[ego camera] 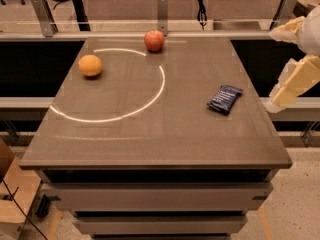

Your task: Move rxbar blueberry near apple

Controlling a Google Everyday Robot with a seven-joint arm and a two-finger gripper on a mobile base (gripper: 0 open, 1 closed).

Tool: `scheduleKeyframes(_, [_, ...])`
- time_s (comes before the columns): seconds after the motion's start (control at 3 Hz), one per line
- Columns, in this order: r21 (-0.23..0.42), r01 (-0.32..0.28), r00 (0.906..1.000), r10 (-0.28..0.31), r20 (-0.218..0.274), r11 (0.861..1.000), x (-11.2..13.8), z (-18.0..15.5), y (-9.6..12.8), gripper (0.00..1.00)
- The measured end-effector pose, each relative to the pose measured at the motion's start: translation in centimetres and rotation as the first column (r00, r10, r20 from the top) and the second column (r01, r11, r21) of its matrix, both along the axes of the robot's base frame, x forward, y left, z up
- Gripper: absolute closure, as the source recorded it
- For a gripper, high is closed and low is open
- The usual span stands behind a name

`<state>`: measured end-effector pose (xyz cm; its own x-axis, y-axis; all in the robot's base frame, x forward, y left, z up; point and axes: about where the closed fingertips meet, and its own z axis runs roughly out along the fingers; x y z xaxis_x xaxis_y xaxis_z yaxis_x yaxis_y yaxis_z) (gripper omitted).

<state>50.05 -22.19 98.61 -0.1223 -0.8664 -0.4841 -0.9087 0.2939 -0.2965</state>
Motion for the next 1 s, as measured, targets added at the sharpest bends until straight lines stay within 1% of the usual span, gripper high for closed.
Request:
scheduleKeyframes(0.33, [-0.001,0.000,1.0000,0.000,0.000,1.000,0.0,0.0,0.0,0.00])
scheduleKeyframes(0.67, [0.123,0.016,0.9991,-0.012,-0.041,0.992,1.0,-2.0,1.5,0.00])
scheduleKeyframes(1.0, [0.266,0.026,0.9952,0.000,-0.098,0.964,3.3,-5.7,4.6,0.00])
